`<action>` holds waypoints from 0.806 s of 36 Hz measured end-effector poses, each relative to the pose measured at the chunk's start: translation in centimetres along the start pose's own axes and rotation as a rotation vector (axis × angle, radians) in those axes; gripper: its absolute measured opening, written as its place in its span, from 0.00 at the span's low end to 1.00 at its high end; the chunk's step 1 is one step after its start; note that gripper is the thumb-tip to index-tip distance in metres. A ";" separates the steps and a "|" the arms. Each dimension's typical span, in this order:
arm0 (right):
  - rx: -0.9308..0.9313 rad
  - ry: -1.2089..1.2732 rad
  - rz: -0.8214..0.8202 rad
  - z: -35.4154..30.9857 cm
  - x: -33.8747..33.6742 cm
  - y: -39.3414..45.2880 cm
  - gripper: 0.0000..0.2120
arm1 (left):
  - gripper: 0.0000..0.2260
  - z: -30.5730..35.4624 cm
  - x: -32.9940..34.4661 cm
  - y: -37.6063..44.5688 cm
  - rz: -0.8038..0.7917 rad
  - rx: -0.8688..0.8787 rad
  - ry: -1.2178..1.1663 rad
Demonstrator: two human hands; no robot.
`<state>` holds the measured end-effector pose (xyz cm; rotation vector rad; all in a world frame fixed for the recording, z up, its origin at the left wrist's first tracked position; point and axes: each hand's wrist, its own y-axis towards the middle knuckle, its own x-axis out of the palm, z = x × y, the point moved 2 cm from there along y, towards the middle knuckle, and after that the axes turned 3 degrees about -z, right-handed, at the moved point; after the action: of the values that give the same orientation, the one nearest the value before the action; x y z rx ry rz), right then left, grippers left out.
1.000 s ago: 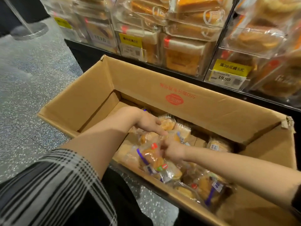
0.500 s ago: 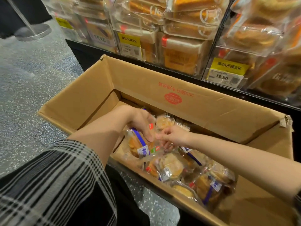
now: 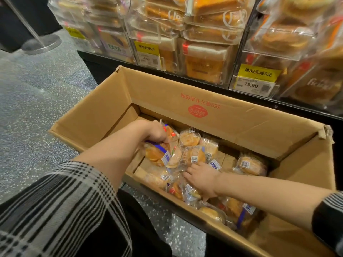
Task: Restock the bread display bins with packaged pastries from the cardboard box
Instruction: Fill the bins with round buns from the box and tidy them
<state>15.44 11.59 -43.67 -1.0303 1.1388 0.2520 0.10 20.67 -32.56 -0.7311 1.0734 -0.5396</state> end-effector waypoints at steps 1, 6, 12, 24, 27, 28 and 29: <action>0.012 0.085 0.010 0.3 0.1 0.1 0.40 | 0.18 0.0 -0.1 -0.1 0.032 -0.013 -0.035; 0.077 0.976 -0.167 1.9 -1.6 -1.6 0.39 | 0.29 0.6 -0.4 -0.3 0.228 0.004 -0.112; 0.062 1.641 -0.320 3.9 -2.9 -4.6 0.26 | 0.23 -0.2 -0.8 0.4 0.270 0.064 -0.661; -0.137 2.191 -0.169 7.3 -4.3 -14.5 0.30 | 0.34 4.4 0.1 -2.2 0.065 0.335 -0.915; 0.006 2.139 -0.010 7.9 -4.5 -17.4 0.35 | 0.63 5.6 0.4 -2.4 -0.012 0.320 -0.955; 0.061 2.166 0.055 7.9 -4.6 -18.3 0.35 | 0.65 6.1 0.6 -2.5 -0.045 0.339 -0.964; 0.110 2.204 0.121 8.0 -4.5 -19.4 0.35 | 0.63 6.8 1.0 -3.0 -0.080 0.371 -0.970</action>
<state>30.79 8.75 -28.98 -0.8637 3.0491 -1.1983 6.56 19.87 -28.95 -0.5925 0.0370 -0.3589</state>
